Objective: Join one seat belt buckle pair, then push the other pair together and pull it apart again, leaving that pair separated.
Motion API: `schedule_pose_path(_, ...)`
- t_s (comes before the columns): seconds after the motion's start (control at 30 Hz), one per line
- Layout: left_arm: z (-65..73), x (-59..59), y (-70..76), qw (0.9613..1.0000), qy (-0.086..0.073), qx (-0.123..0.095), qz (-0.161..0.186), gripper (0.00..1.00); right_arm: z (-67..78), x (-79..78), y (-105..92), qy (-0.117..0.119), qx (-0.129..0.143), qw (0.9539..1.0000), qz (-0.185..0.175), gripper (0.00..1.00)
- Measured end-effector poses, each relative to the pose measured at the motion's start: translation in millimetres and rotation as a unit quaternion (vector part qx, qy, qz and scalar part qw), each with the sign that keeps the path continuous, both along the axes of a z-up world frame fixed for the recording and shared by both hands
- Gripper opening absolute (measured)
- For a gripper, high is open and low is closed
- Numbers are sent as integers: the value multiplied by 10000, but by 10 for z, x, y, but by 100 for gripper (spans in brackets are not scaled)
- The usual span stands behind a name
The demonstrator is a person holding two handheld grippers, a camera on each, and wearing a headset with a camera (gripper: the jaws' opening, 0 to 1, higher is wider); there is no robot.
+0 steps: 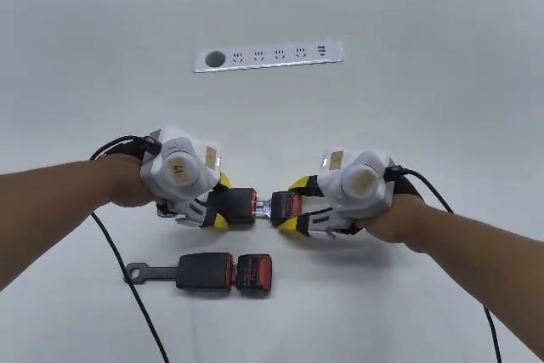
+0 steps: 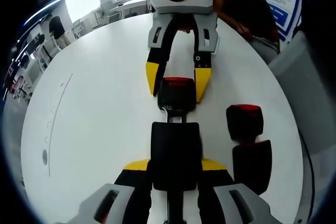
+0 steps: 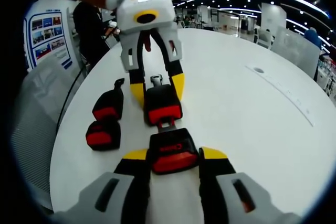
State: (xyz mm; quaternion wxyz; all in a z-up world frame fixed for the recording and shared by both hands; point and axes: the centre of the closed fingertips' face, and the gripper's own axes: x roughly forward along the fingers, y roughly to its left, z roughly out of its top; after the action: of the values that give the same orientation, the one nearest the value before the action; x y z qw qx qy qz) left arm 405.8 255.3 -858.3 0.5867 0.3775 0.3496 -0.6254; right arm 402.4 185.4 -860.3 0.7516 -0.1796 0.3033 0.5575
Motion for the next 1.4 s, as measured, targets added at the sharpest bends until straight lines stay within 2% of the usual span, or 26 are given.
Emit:
schedule_pose_path(0.17,-5,4,9,10000,5,3,14,34,1,-17,-81,-36,-50,10000,47,37)
schedule_pose_path(0.43,-12,7,21,10000,19,-3,41,35,-34,-21,-328,-85,-69,9999,31,37)
schedule_pose_path(0.63,-6,-3,26,10000,33,-16,53,35,-56,-67,-522,-38,-96,9999,-69,37)
schedule_pose_path(0.97,-2,-11,19,9999,46,-16,94,35,-21,-181,-812,-49,-98,9998,-140,37)
schedule_pose_path(1.4,-3,-12,20,9999,39,11,112,35,-2,-256,-1191,-21,-176,9994,-293,37)
